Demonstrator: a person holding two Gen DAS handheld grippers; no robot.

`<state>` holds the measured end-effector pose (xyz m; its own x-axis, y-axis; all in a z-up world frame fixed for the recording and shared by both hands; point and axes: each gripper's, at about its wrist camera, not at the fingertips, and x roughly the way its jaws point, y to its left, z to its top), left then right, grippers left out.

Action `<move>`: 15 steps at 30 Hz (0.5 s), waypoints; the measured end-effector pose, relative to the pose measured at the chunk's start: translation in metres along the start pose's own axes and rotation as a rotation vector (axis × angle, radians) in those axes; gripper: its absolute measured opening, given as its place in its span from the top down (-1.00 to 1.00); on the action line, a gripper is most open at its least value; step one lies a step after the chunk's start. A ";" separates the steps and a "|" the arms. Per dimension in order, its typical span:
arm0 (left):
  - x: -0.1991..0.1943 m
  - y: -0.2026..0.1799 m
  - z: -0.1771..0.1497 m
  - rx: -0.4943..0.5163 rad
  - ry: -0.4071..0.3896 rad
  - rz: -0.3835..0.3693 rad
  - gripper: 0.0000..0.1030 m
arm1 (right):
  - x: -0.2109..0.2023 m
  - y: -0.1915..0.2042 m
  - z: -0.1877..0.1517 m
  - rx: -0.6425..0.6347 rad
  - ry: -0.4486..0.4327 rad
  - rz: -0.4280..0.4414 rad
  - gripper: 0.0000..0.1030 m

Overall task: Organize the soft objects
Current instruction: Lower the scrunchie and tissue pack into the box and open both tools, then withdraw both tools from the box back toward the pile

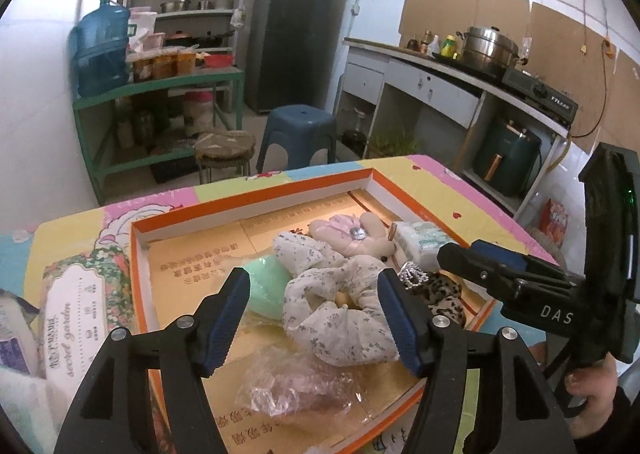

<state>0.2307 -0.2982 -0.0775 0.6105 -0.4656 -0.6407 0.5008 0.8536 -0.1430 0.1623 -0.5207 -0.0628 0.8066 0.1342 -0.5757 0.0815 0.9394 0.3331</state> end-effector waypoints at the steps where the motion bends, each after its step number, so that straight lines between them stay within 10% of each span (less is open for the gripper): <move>1: -0.004 -0.001 0.000 0.001 -0.007 0.000 -0.32 | -0.003 0.002 0.000 -0.003 -0.007 -0.001 -0.44; 15: -0.058 0.004 -0.004 -0.003 -0.085 -0.002 -0.32 | -0.040 0.033 -0.002 -0.049 -0.040 0.016 -0.44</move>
<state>0.1945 -0.2667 -0.0442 0.6594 -0.4854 -0.5741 0.5002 0.8533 -0.1471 0.1314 -0.4941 -0.0307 0.8304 0.1374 -0.5400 0.0407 0.9516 0.3047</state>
